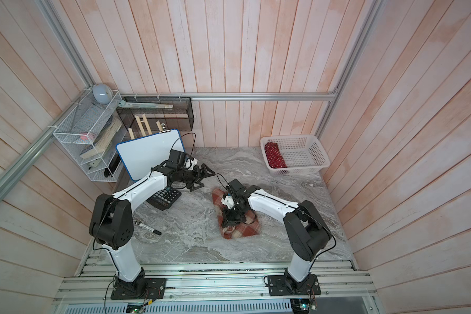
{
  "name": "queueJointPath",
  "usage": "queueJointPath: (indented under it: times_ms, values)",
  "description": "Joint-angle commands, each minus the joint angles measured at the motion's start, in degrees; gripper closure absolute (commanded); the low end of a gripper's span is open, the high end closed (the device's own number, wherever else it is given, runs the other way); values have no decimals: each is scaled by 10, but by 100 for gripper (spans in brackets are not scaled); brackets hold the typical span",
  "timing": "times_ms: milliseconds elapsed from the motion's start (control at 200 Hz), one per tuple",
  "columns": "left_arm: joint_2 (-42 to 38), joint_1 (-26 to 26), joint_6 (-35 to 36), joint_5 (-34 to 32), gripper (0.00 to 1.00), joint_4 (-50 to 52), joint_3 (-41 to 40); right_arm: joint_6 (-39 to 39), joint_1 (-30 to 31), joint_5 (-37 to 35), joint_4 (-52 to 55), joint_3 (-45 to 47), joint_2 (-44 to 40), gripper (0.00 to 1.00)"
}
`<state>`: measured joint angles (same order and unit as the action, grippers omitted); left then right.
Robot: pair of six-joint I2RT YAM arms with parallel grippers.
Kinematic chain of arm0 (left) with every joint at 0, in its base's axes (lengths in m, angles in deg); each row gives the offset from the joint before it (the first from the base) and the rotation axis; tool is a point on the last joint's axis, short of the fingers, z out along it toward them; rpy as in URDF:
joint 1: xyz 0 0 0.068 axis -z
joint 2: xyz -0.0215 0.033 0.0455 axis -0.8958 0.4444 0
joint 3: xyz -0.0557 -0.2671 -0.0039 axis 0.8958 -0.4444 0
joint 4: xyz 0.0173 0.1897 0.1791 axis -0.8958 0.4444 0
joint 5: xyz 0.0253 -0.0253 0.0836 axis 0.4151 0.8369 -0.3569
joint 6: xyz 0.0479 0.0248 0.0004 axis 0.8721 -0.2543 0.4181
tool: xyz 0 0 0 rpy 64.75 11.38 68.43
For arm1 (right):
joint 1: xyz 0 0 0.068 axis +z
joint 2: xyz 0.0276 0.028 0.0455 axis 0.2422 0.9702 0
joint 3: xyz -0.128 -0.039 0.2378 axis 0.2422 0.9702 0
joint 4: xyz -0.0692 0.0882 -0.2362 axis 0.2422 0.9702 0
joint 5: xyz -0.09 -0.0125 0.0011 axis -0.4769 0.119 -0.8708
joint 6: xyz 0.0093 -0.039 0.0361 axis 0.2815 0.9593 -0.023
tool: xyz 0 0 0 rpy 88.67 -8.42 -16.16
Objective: Roll up the skirts
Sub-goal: Roll the skirt at the center of the board.
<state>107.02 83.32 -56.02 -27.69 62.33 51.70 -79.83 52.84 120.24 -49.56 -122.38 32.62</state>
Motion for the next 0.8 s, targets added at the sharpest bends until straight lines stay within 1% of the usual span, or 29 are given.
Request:
queueJointPath:
  times_ms: [0,125,315,430,505,565,650,795]
  values:
    - [7,-2,25,2,0,16,8,-68,-19,96,-83,60,-30,100]
    - [4,-3,33,12,0,17,-1,-100,-34,125,-138,114,-49,100]
    - [3,-1,42,29,0,17,-1,-191,-63,181,-253,203,-78,100]
    - [11,7,72,24,0,55,14,-241,-80,200,-308,252,-107,100]
    - [17,18,97,18,0,90,26,-253,-93,205,-322,275,-119,100]
    - [21,25,104,17,0,107,25,-262,-103,210,-335,295,-128,100]
    - [21,37,110,23,0,107,18,-288,-120,222,-366,326,-139,100]
    - [11,59,122,25,0,85,9,-303,-138,225,-373,359,-150,100]
